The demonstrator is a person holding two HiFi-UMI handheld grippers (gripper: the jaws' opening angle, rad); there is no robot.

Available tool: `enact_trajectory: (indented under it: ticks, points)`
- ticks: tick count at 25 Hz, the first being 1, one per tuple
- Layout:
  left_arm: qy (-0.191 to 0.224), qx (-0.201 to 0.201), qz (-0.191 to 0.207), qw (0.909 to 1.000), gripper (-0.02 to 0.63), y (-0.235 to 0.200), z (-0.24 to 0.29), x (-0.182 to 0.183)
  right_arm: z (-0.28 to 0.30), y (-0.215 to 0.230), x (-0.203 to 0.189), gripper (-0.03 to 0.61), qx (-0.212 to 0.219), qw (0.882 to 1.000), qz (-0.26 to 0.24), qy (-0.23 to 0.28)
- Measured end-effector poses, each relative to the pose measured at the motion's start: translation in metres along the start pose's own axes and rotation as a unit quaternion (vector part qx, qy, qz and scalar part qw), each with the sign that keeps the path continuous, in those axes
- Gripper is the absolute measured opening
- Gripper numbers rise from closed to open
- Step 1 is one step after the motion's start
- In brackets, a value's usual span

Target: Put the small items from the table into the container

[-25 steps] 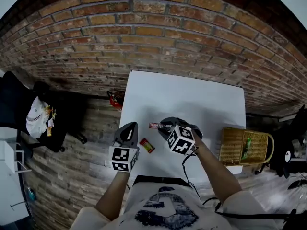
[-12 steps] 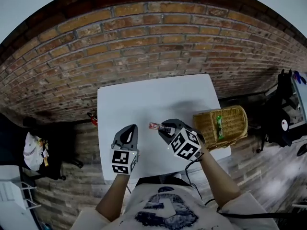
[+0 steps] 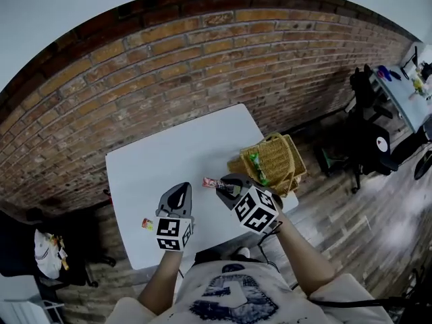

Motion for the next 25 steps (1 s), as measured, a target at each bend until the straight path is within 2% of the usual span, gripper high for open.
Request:
enact_trajectory:
  ticks: [11,18,25]
  points:
    - [0.007,-0.051,0.023,0.9984,0.048,0.063,0.042,0.021,-0.061,0.028,-0.047,0.124,-0.077,0.994,0.079,0.011]
    - [0.005,-0.121,0.043,0.9918,0.048,0.075,0.068,0.033,-0.067,0.047,-0.058,0.124,-0.150,0.976,0.160,0.010]
    - [0.007,-0.178,0.051,0.9826,0.048,0.074,0.087,0.037,-0.066,0.053,-0.063,0.124,-0.219,0.957,0.189,-0.012]
Point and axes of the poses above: the fingertips, and each gripper's own axes: z forward along the fingers, y to its right, x out of its top, the point moved 6 cm from there along -z, backward along the fingers, and after that the axes turned 1 degree about y, right-handed, at the moved point
